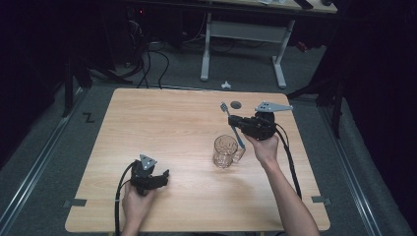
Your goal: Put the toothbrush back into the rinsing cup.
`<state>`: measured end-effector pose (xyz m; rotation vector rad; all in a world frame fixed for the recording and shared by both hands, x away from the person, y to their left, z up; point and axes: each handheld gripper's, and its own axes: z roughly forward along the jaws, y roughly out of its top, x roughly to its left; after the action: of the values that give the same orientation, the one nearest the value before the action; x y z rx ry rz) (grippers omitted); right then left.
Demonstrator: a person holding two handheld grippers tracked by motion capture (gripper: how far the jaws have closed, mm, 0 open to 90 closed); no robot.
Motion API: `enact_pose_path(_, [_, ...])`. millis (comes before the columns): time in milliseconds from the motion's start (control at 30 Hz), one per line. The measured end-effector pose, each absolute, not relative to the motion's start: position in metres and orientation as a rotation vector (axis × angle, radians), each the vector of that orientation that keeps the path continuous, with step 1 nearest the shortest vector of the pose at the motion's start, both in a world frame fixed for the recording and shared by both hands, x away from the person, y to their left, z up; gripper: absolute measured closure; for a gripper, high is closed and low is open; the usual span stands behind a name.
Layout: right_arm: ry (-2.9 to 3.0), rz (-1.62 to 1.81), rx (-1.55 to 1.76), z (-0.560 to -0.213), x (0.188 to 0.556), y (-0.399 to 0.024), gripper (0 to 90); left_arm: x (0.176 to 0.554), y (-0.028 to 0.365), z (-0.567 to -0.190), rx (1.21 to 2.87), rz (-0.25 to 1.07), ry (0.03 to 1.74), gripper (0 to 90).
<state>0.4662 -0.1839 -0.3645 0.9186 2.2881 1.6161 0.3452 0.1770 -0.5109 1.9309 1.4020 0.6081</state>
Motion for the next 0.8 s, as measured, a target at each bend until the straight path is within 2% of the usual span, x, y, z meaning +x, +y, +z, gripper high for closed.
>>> enact_pose_path(800, [2.267, 1.646, 0.939, -0.376, 0.472, -0.191, 80.1, 0.345, 0.177, -0.511, 1.931, 0.608, 1.402, 21.5])
